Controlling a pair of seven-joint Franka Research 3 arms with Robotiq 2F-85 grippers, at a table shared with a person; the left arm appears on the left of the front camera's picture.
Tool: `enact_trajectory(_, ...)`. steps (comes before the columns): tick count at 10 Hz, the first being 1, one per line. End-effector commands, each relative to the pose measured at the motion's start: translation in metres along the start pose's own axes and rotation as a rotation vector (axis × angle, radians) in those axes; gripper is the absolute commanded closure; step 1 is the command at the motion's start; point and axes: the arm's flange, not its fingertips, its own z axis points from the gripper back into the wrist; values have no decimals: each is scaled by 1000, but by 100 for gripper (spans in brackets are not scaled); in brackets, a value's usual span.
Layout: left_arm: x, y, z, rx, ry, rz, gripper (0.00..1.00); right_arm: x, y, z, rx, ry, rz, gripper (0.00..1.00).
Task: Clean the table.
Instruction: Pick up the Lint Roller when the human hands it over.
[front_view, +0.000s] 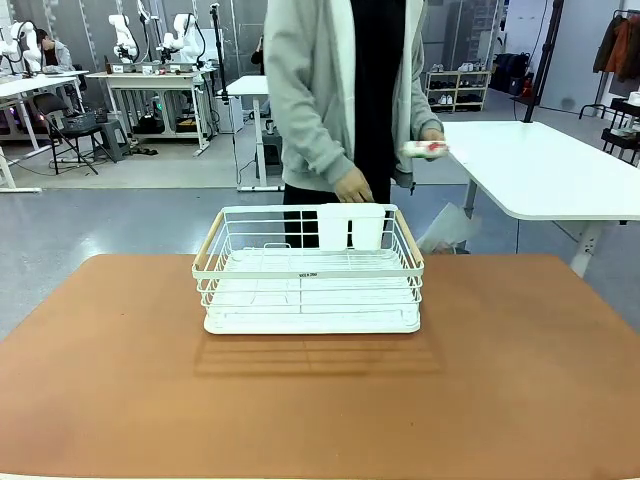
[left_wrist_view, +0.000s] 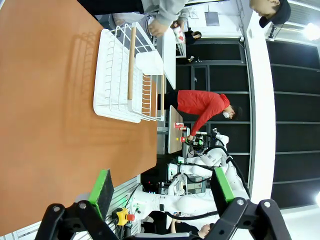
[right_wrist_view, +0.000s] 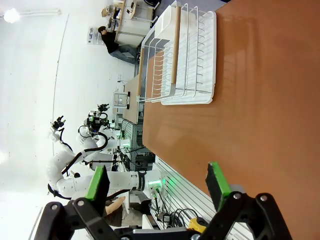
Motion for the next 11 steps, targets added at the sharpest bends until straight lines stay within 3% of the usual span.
enact_trajectory(1, -3, -2, 4, -10, 9, -20, 0, -3, 2, 0, 4, 9, 7, 0)
enact_trajectory(11, -3, -2, 4, -10, 9, -20, 0, -3, 2, 0, 4, 9, 7, 0)
